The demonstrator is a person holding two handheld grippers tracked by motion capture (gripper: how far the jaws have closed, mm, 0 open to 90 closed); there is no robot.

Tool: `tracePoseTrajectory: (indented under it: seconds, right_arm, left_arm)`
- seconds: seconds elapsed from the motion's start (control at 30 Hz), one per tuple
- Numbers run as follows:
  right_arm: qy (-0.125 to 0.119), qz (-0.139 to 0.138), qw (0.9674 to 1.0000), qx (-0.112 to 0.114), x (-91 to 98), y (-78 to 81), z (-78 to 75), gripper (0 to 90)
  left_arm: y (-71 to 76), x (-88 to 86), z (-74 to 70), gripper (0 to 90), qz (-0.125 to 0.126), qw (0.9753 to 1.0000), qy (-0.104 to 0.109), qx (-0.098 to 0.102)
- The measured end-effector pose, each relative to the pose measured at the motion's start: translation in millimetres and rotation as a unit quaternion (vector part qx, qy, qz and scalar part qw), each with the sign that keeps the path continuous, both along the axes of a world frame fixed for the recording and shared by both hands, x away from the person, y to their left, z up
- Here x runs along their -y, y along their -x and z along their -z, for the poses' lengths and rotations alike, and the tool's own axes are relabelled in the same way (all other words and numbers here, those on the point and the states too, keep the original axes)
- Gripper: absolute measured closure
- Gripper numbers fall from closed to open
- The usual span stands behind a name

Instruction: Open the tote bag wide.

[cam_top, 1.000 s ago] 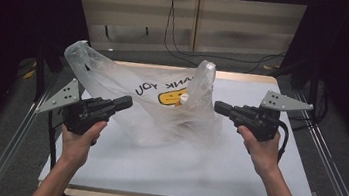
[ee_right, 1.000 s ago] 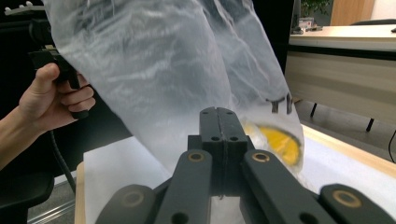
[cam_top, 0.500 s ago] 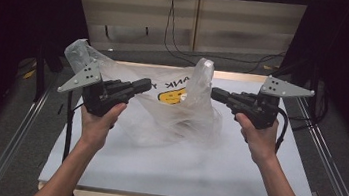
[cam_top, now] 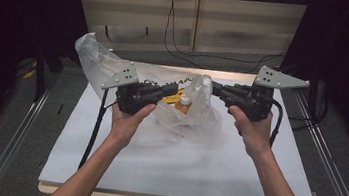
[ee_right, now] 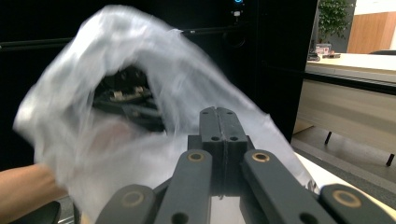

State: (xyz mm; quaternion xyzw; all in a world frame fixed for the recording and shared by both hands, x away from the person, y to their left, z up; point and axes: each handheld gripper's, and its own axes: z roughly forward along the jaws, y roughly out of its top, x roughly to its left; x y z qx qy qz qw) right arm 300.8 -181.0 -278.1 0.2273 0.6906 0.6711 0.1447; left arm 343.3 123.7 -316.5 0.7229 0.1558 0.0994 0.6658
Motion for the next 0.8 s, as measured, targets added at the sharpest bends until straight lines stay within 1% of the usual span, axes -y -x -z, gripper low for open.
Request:
tracePoseTrajectory:
  seconds: [0.03,0.07,0.1,0.13,0.17,0.2,0.23,0.27,0.3,0.37,0.4,0.43,0.47,0.5,0.53,0.57,0.6,0.63,0.67,0.7,0.73,0.8]
  right_arm:
    - [0.000,0.000,1.0000,0.001,0.7,0.4,-0.1,90.0]
    - [0.000,0.000,1.0000,0.000,1.4,0.6,0.2,90.0]
    - [-0.001,0.000,1.0000,-0.001,2.1,0.8,1.5,90.0]
    - [-0.001,0.000,1.0000,-0.001,2.1,0.8,1.5,90.0]
    - [0.003,0.001,1.0000,-0.006,3.0,0.5,6.1,90.0]
    - [0.003,0.001,1.0000,-0.006,3.0,0.5,6.1,90.0]
    - [0.004,0.002,0.9999,-0.012,4.2,-0.2,11.7,90.0]
    - [0.003,0.002,0.9999,-0.015,4.9,-0.7,14.7,90.0]
    - [0.004,0.003,0.9998,-0.018,5.5,-1.3,17.8,90.0]
    - [0.008,0.005,0.9997,-0.024,6.5,-2.5,23.3,90.0]
    - [0.007,0.004,0.9996,-0.029,6.9,-3.6,27.5,90.0]
    - [0.007,0.004,0.9996,-0.029,6.9,-3.6,27.5,90.0]
    - [0.008,0.003,0.9994,-0.032,7.3,-4.4,30.9,90.0]
    - [0.010,0.003,0.9992,-0.039,6.7,-6.2,38.2,90.0]
    - [0.010,0.003,0.9992,-0.039,6.7,-6.2,38.2,90.0]
    - [0.011,0.002,0.9990,-0.044,5.5,-8.3,42.5,90.0]
    - [0.011,0.002,0.9990,-0.044,5.5,-8.3,42.5,90.0]
    - [0.013,0.005,0.9990,-0.043,5.1,-11.9,39.2,90.0]
    - [0.012,0.006,0.9991,-0.041,5.5,-13.9,35.1,90.0]
    - [0.012,0.006,0.9991,-0.041,5.5,-13.9,35.1,90.0]
    - [0.011,0.007,0.9991,-0.039,5.7,-16.0,30.2,90.0]
    - [0.009,0.004,0.9994,-0.033,4.9,-19.8,19.6,90.0]
  left_arm:
    - [-0.3,2.7,3.0,90.0,0.005,1.0000,-0.008,-0.001]
    - [-0.8,4.3,5.7,90.0,0.004,0.9999,-0.015,-0.003]
    - [-1.7,6.2,8.7,90.0,0.003,0.9999,-0.014,-0.009]
    - [-1.7,6.2,8.7,90.0,0.003,0.9999,-0.014,-0.009]
    - [-3.1,7.9,12.2,90.0,0.005,0.9998,-0.014,-0.012]
    - [-4.5,9.9,15.7,90.0,0.007,0.9997,-0.014,-0.017]
    - [-5.8,11.3,19.2,90.0,0.006,0.9996,-0.022,-0.019]
    - [-6.8,12.7,22.6,90.0,0.006,0.9995,-0.023,-0.022]
    - [-8.4,15.2,29.5,90.0,0.006,0.9991,-0.031,-0.027]
    - [-9.0,16.0,32.2,90.0,0.009,0.9990,-0.032,-0.030]
    - [-11.1,17.3,39.6,90.0,0.010,0.9985,-0.038,-0.039]
    - [-11.1,17.3,39.6,90.0,0.010,0.9985,-0.038,-0.039]
    - [-12.0,17.9,43.0,90.0,0.011,0.9983,-0.035,-0.045]
    - [-13.4,18.2,46.2,90.0,0.014,0.9983,-0.035,-0.045]
    - [-13.9,18.4,48.3,90.0,0.012,0.9979,-0.041,-0.049]
    - [-14.5,19.6,50.8,90.0,0.016,0.9974,-0.049,-0.050]
    - [-14.5,19.6,50.8,90.0,0.016,0.9974,-0.049,-0.050]
    - [-13.9,20.9,50.9,90.0,0.018,0.9973,-0.049,-0.051]
    - [-13.4,21.8,50.4,90.0,0.022,0.9972,-0.052,-0.048]
    - [-12.4,23.0,49.4,90.0,0.022,0.9973,-0.053,-0.046]
    - [-11.6,25.2,48.9,90.0,0.024,0.9974,-0.048,-0.047]
    - [-10.7,30.1,47.8,90.0,0.033,0.9970,-0.055,-0.043]
